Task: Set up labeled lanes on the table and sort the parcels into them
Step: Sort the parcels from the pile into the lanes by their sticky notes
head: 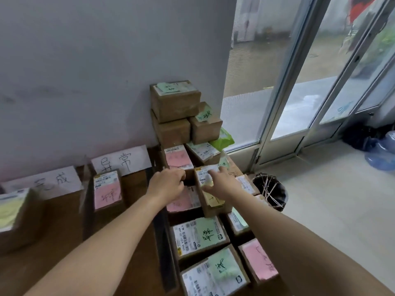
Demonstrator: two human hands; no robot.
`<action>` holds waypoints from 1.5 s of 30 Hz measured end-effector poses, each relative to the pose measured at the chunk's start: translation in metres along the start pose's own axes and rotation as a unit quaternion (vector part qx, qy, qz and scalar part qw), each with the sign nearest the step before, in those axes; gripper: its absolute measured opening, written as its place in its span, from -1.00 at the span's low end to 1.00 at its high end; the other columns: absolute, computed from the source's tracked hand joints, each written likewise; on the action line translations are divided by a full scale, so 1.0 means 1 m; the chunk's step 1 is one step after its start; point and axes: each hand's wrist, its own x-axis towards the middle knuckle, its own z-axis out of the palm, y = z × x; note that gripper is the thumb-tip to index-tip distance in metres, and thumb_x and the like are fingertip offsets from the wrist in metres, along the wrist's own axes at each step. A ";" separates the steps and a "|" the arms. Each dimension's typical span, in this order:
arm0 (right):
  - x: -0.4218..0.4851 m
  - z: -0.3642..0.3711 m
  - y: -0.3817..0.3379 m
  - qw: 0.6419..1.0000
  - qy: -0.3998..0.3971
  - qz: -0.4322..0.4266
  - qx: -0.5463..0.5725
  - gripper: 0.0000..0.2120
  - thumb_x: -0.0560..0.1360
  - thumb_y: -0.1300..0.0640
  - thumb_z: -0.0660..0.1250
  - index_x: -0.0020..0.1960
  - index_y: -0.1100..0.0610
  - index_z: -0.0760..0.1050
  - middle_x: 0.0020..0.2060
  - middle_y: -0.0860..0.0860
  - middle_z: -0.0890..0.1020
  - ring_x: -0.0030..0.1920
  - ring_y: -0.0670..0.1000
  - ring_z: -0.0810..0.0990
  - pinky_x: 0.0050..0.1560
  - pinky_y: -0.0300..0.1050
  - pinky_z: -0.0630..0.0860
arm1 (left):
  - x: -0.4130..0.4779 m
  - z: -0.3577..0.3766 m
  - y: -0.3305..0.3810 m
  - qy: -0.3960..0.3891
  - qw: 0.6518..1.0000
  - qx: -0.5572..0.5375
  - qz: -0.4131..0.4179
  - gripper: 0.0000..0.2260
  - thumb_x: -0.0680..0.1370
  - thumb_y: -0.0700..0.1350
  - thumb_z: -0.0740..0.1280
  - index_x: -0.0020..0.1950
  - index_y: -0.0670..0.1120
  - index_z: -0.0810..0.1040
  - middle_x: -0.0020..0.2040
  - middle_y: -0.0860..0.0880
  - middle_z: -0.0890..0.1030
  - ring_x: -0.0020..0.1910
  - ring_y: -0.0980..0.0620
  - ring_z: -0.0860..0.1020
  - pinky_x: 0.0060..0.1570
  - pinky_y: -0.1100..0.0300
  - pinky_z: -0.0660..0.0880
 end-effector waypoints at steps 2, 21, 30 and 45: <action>0.010 0.001 0.002 1.000 -0.006 -0.018 0.008 -0.39 0.47 -0.23 0.31 0.42 0.01 0.28 0.47 0.15 0.16 0.26 0.26 0.47 0.13 0.15 0.52 | 0.002 0.003 0.003 0.000 0.999 0.003 -0.033 -0.84 0.57 -0.10 0.20 0.06 -0.04 0.55 0.00 0.01 0.58 -0.07 0.03 0.54 -0.06 0.05 0.53; 0.012 -0.021 0.037 0.998 -0.002 -0.059 -0.002 -0.19 0.39 -0.28 0.35 0.52 -0.07 0.10 0.49 0.21 0.12 0.43 0.21 0.29 0.31 0.08 0.38 | -0.020 0.023 0.043 -0.081 0.985 -0.014 -0.149 -0.75 0.60 -0.09 0.16 0.23 0.02 0.50 0.15 0.02 0.54 0.10 0.02 0.51 0.06 0.10 0.46; -0.031 -0.021 0.066 0.999 0.029 0.002 0.022 -0.23 0.36 -0.23 0.37 0.48 -0.15 0.14 0.38 0.16 0.26 0.29 0.24 0.41 0.16 0.11 0.45 | -0.045 0.060 0.067 -0.287 0.957 0.022 -0.037 -0.39 0.49 -0.01 0.37 0.49 0.06 0.22 0.37 -0.02 0.38 0.29 -0.03 0.40 0.20 0.05 0.43; -0.069 -0.018 0.081 0.995 0.070 0.056 0.037 -0.25 0.40 -0.21 0.37 0.48 -0.13 0.11 0.26 0.17 0.30 0.21 0.27 0.45 0.02 0.00 0.44 | -0.049 0.056 0.081 -0.253 0.961 0.105 0.024 0.02 0.37 -0.04 0.47 0.56 0.09 -0.23 0.48 -0.06 0.19 0.41 -0.08 0.23 0.28 -0.01 0.31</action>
